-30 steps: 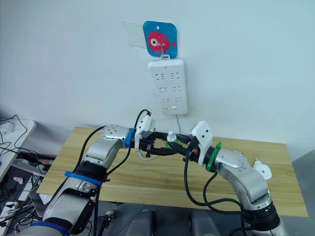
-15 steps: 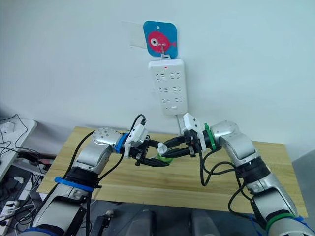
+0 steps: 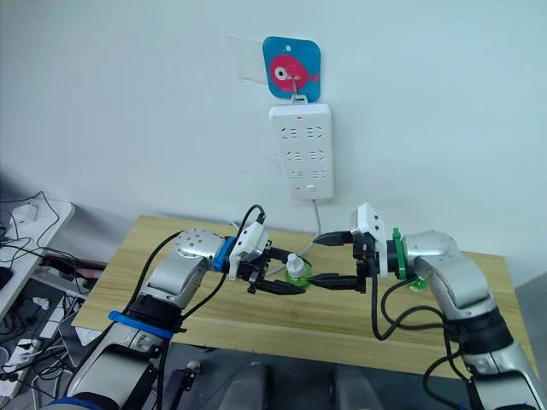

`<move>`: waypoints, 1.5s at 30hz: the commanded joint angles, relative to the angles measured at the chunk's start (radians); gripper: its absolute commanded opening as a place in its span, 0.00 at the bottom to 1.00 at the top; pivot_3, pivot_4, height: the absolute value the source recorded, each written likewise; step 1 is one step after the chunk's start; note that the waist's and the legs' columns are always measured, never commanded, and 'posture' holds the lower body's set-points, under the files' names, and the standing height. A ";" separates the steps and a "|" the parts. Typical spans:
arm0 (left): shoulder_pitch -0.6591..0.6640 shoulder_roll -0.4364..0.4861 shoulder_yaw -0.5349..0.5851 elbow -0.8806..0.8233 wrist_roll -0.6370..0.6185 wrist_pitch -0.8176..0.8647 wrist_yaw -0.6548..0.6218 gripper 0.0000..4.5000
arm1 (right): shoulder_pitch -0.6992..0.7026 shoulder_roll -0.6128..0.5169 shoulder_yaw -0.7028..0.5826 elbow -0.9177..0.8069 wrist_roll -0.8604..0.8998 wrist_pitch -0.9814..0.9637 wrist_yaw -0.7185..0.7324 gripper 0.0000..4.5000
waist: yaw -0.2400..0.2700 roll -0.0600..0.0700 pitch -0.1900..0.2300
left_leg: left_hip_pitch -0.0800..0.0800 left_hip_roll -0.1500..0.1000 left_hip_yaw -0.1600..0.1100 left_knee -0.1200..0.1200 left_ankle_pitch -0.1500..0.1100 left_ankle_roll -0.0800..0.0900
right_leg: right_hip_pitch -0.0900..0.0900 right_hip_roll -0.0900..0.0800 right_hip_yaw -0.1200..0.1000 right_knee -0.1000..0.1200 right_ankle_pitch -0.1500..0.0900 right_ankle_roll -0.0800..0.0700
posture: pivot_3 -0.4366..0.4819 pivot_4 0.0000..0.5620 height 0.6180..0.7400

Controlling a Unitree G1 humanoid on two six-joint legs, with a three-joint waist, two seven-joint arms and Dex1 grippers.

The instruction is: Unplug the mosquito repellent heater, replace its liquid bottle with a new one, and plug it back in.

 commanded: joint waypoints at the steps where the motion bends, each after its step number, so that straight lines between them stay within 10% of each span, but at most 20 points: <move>1: -0.019 -0.014 0.040 -0.004 -0.024 0.018 0.040 0.50 | 0.050 0.047 0.005 -0.172 -0.010 0.053 -0.171 1.00 | -0.004 0.000 0.000 | 0.000 0.000 0.000 0.000 0.000 0.000 | 0.000 0.000 0.000 0.000 0.000 0.000 | 0.56 0.23 1.00; 10: -0.043 -0.033 0.065 0.002 -0.032 0.060 0.097 0.50 | 0.100 0.184 0.046 -0.273 -0.098 0.128 -0.489 1.00 | -0.013 -0.001 -0.002 | 0.000 0.000 0.000 0.000 0.001 -0.001 | 0.000 0.000 0.000 0.000 0.000 0.000 | 0.55 0.22 1.00; 21: -0.052 -0.041 0.059 0.009 -0.031 0.057 0.107 0.50 | 0.055 0.216 0.036 -0.307 -0.091 0.191 -0.580 0.25 | -0.014 -0.001 -0.002 | 0.000 -0.001 0.000 0.000 0.000 -0.001 | 0.000 0.000 0.000 0.000 0.000 0.000 | 0.55 0.23 1.00; 26: -0.043 -0.041 0.056 0.000 -0.029 0.059 0.105 0.50 | 0.020 0.209 0.005 -0.307 -0.031 0.208 -0.543 0.24 | -0.014 -0.001 -0.002 | 0.000 -0.001 0.000 0.000 0.000 -0.001 | 0.000 0.000 0.000 0.000 0.000 0.000 | 0.55 0.25 1.00; 43: 0.081 0.074 -0.020 -0.244 -0.090 0.133 -0.085 0.50 | -0.310 0.072 0.251 0.335 -0.028 -0.205 0.425 0.24 | -0.001 -0.001 -0.002 | 0.001 0.000 -0.001 0.000 0.000 0.000 | 0.001 0.001 -0.001 0.001 0.000 0.000 | 0.67 0.31 1.00; 45: 0.082 0.077 -0.016 -0.243 -0.088 0.135 -0.079 0.50 | -0.318 0.070 0.244 0.362 -0.036 -0.220 0.441 0.40 | 0.005 -0.001 -0.002 | 0.001 0.000 -0.001 0.000 0.000 0.000 | 0.001 0.001 -0.001 0.000 0.000 0.000 | 0.67 0.32 1.00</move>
